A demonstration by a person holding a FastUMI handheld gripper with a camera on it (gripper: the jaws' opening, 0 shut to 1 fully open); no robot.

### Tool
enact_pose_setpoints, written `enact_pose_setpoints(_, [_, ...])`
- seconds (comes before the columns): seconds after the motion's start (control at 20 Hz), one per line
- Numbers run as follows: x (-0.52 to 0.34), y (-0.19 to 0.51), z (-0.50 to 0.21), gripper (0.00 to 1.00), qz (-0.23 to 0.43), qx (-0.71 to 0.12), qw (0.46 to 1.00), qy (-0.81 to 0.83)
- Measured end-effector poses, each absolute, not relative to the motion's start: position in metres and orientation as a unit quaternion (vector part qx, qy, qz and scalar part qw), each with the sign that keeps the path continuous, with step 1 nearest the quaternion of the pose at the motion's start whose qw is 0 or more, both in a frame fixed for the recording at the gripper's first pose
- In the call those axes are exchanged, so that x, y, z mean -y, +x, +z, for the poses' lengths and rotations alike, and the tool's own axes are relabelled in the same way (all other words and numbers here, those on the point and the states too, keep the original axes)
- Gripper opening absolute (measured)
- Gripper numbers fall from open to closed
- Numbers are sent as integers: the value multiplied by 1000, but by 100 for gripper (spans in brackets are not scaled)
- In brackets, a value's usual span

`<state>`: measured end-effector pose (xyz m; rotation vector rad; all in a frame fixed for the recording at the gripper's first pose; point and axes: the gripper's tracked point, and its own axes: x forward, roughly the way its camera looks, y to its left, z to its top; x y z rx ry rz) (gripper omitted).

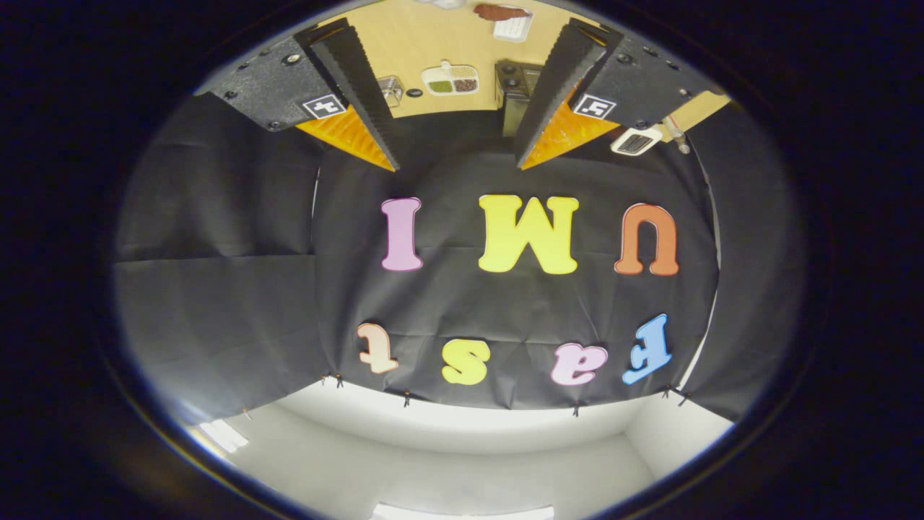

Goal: Open the toaster oven, put the food inside, and close the toaster oven door.

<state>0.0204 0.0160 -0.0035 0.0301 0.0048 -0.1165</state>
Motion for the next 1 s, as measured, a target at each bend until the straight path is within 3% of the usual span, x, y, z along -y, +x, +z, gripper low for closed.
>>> enact_pose_setpoints(0.4, [-89, 83, -49, 99, -60, -26, 997, 35])
enact_pose_setpoints(1.0, [-235, 215, -209, 99, -18, -121, 992, 38])
